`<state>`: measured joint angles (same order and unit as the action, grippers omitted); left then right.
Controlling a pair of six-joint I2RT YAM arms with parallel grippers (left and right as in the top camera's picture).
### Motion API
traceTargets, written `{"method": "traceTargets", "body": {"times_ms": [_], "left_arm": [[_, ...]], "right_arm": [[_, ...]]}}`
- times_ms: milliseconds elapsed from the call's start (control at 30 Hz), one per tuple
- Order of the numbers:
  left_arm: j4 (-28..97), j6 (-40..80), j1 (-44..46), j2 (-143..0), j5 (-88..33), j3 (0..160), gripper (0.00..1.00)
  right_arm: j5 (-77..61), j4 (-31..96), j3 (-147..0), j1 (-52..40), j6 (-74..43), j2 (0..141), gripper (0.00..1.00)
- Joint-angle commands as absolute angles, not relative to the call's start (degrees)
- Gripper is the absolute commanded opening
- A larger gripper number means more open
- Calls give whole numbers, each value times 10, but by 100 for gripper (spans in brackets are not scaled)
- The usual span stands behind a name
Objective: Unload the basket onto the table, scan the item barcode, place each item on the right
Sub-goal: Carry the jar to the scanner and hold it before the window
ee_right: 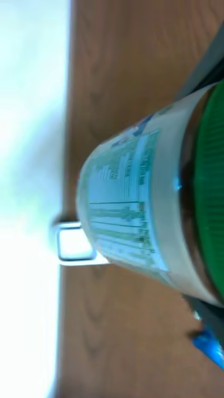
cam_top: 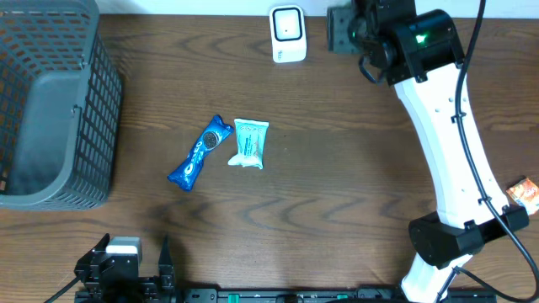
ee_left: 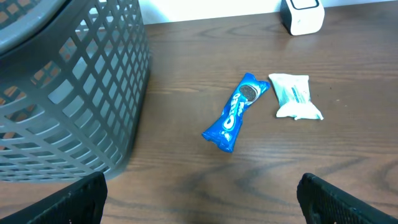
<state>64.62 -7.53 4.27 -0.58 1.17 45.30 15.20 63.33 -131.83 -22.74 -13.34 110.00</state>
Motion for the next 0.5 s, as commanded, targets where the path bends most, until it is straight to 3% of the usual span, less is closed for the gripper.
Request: {"method": "traceTargets", "body": {"times_ms": [0, 467], "left_arm": [[647, -81, 41, -2, 4, 453, 98], [647, -81, 41, -2, 4, 453, 98]], "right_arm": [[207, 566, -1295, -233, -87, 1125, 35], [207, 239, -1271, -234, 5, 1282, 32]]}}
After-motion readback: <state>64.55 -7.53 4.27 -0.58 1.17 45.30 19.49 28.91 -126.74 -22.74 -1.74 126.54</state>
